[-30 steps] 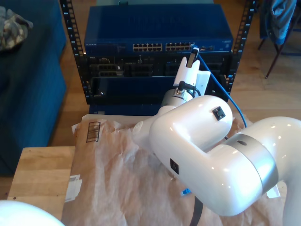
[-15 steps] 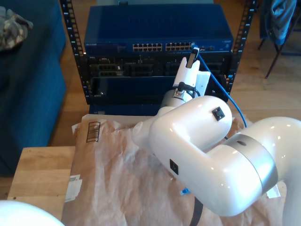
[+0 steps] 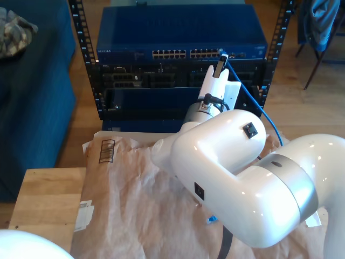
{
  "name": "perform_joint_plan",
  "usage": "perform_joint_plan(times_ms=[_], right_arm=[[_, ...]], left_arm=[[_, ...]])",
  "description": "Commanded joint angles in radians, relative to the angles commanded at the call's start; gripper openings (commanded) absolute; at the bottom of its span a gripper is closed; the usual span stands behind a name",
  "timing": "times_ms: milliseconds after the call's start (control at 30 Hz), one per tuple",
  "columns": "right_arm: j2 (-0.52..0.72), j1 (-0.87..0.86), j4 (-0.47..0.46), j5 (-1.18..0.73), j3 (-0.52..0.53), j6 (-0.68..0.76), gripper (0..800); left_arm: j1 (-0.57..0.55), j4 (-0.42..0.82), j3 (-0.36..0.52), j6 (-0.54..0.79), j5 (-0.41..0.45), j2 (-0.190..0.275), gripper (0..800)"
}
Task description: Grab the cable and plug it in
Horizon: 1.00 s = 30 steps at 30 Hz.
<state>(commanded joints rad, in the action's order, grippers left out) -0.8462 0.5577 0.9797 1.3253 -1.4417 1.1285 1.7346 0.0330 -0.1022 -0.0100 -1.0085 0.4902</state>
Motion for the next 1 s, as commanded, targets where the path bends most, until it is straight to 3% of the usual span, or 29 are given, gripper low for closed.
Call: perform_joint_plan(times_ms=[1000], right_arm=[[-0.018,-0.005,-0.002,-0.003,-0.017,-0.002,0]], left_arm=[[0.0,0.0,0.0,0.0,0.0,0.0,800]])
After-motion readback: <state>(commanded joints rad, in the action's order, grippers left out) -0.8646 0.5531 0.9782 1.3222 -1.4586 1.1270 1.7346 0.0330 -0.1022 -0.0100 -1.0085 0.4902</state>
